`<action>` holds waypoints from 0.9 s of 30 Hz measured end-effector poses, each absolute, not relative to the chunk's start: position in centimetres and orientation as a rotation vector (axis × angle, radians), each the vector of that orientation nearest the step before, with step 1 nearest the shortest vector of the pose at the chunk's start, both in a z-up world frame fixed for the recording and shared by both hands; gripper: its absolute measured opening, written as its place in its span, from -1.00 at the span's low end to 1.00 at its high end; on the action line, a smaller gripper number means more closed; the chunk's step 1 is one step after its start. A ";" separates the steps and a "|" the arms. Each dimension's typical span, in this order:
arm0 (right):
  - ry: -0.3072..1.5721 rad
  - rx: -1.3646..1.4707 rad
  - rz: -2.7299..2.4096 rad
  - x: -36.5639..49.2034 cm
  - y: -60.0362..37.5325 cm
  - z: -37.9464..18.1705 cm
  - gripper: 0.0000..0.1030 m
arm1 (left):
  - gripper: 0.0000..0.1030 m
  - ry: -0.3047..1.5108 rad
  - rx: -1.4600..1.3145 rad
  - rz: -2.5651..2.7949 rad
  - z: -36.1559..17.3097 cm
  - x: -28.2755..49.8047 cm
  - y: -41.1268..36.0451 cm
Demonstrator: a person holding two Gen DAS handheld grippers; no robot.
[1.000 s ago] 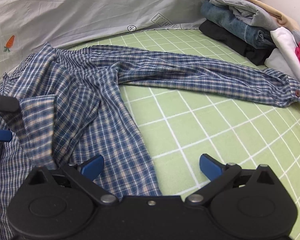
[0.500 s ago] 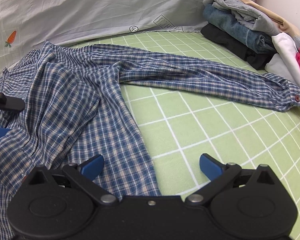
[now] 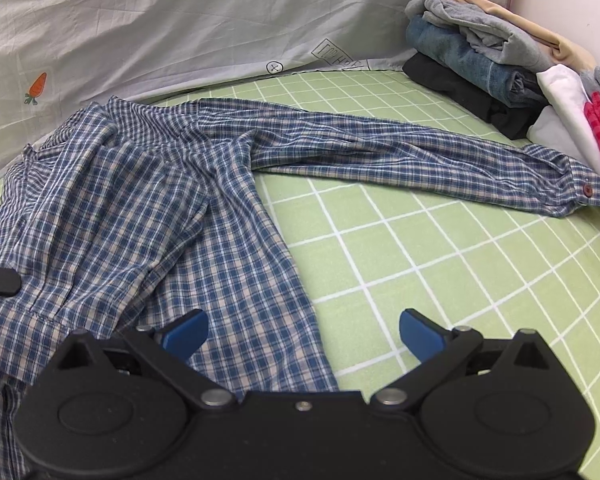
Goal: Fold clothes
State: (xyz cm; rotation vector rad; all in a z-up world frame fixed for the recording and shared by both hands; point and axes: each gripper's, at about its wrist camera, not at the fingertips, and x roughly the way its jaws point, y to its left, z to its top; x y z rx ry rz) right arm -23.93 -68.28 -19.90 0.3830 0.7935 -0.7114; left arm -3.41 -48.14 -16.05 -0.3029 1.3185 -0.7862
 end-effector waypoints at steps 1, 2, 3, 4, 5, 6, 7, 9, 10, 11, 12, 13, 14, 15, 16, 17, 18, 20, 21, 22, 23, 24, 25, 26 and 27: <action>0.786 0.374 -0.703 -24.3 -67.9 -19.6 1.00 | -0.96 1.309 -0.314 -0.779 -15.7 -4.1 -47.4; 0.782 0.368 -0.694 -24.6 -67.5 -19.3 1.00 | -0.96 1.298 -0.322 -0.776 -15.3 -4.8 -46.5; 0.779 0.362 -0.687 -24.9 -67.2 -19.1 1.00 | -0.96 1.285 -0.327 -0.768 -14.9 -5.5 -45.8; 0.775 0.354 -0.677 -25.3 -66.6 -18.9 1.00 | -0.96 1.272 -0.335 -0.760 -14.5 -6.2 -45.0; 0.775 0.345 -0.667 -25.6 -66.2 -18.8 1.00 | -0.96 1.262 -0.351 -0.752 -14.2 -6.8 -44.2; 0.776 0.337 -0.655 -25.9 -65.8 -18.6 1.00 | -0.96 1.253 -0.368 -0.743 -13.9 -7.4 -43.3; 0.777 0.326 -0.642 -26.2 -65.3 -18.5 1.00 | -0.96 1.244 -0.385 -0.734 -13.6 -8.0 -42.5; 0.781 0.310 -0.619 -26.7 -64.4 -18.3 1.00 | -0.96 1.240 -0.421 -0.712 -13.6 -9.1 -40.7; 0.784 0.305 -0.610 -27.0 -64.0 -18.2 1.00 | -0.96 1.243 -0.439 -0.697 -13.6 -9.6 -39.9; 0.787 0.300 -0.600 -27.2 -63.6 -18.2 1.00 | -0.96 1.246 -0.457 -0.681 -13.6 -10.2 -39.0; 0.788 0.300 -0.594 -27.4 -63.3 -18.1 1.00 | -0.96 1.249 -0.476 -0.666 -13.7 -10.7 -38.1; 0.792 0.300 -0.587 -27.6 -62.9 -18.1 1.00 | -0.96 1.256 -0.501 -0.650 -13.8 -11.2 -37.5; 0.795 0.301 -0.583 -27.8 -62.6 -18.1 1.00 | -0.96 1.260 -0.524 -0.638 -13.9 -11.5 -36.9; 0.798 0.302 -0.581 -27.9 -62.3 -18.1 1.00 | -0.96 1.262 -0.548 -0.625 -13.9 -11.8 -35.9; 0.801 0.299 -0.576 -28.0 -61.9 -18.1 1.00 | -0.96 1.261 -0.570 -0.614 -13.9 -12.0 -35.0; 0.805 0.293 -0.570 -28.2 -61.4 -18.1 1.00 | -0.96 1.259 -0.586 -0.604 -14.0 -12.3 -34.3; 0.810 0.290 -0.563 -28.2 -61.0 -18.1 1.00 | -0.96 1.257 -0.601 -0.594 -14.0 -12.6 -33.6; 0.820 0.285 -0.545 -28.5 -60.0 -18.1 1.00 | -0.96 1.253 -0.607 -0.565 -14.0 -13.0 -32.4; 0.824 0.281 -0.536 -28.6 -59.5 -18.1 1.00 | -0.96 1.256 -0.612 -0.553 -14.2 -13.1 -31.5; 0.830 0.274 -0.529 -28.7 -59.0 -18.1 1.00 | -0.96 1.263 -0.616 -0.536 -14.4 -13.2 -30.9; 0.835 0.267 -0.522 -28.8 -58.4 -18.1 1.00 | -0.96 1.271 -0.619 -0.518 -14.6 -13.3 -30.5; 0.839 0.264 -0.517 -28.8 -58.0 -18.1 1.00 | -0.96 1.279 -0.619 -0.501 -14.9 -13.4 -30.1; 0.843 0.261 -0.512 -28.8 -57.6 -18.1 1.00 | -0.96 1.287 -0.603 -0.489 -15.2 -13.4 -29.9; 0.847 0.256 -0.507 -28.9 -57.2 -18.1 1.00 | -0.95 1.294 -0.588 -0.476 -15.5 -13.3 -29.8; 0.849 0.252 -0.505 -28.9 -56.9 -18.1 1.00 | -0.95 1.301 -0.572 -0.463 -15.8 -13.3 -29.6</action>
